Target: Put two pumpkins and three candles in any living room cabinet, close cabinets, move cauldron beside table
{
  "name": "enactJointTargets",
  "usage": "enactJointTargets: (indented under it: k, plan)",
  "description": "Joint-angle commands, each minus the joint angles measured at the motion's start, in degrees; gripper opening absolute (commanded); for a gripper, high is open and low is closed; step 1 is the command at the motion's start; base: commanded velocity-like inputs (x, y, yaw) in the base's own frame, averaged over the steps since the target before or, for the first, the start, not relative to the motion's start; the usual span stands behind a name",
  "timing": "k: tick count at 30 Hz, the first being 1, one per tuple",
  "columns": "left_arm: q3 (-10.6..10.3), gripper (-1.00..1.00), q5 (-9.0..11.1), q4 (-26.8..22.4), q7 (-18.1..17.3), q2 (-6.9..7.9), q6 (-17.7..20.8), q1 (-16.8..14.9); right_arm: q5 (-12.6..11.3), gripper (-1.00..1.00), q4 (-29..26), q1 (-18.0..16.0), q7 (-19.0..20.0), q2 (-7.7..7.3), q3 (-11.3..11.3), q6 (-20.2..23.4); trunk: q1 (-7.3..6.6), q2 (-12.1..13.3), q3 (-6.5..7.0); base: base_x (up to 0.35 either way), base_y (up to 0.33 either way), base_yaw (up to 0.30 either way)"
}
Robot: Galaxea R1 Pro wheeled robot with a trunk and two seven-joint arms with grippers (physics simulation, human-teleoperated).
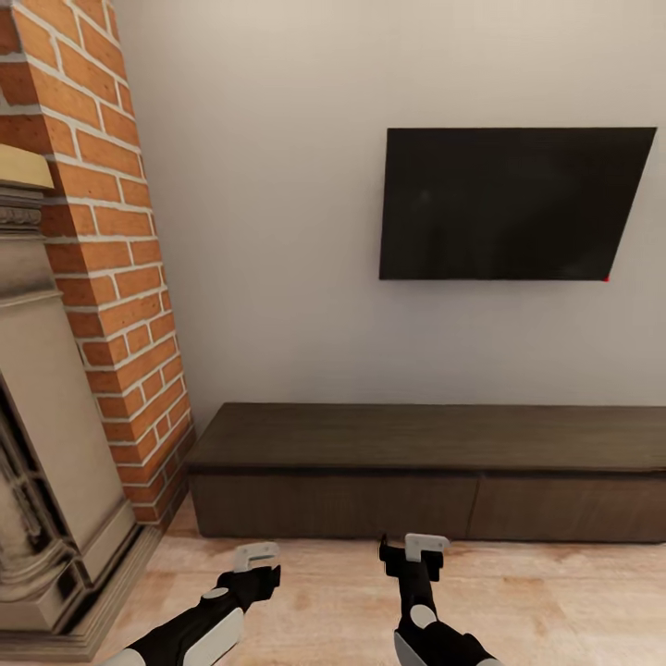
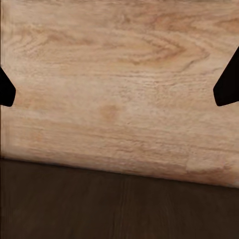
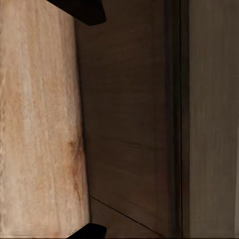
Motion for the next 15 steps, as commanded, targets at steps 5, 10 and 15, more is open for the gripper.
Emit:
enactJointTargets:
  k: [5,10,15]
  plan:
    - [-0.4,1.0,0.3,-0.4,0.6,0.07,0.2,-0.1,-0.5,1.0,0.1,0.1,-0.1,-0.05,0.5,-0.3,-1.14,2.0,0.81,-0.211,0.0,-0.241]
    - [-0.4,1.0,0.3,-0.5,0.5,0.15,0.2,-0.1,-0.5,1.0,0.3,0.2,0.1,-0.08,0.5,-0.3,-2.24,4.0,1.7,-0.046,0.0,-0.271]
    - [-0.4,1.0,0.4,-0.5,0.5,0.22,0.2,-0.1,-0.5,1.0,0.3,0.2,0.2,-0.08,0.5,-0.3,-3.33,6.0,2.59,-0.133,0.048,-0.279]
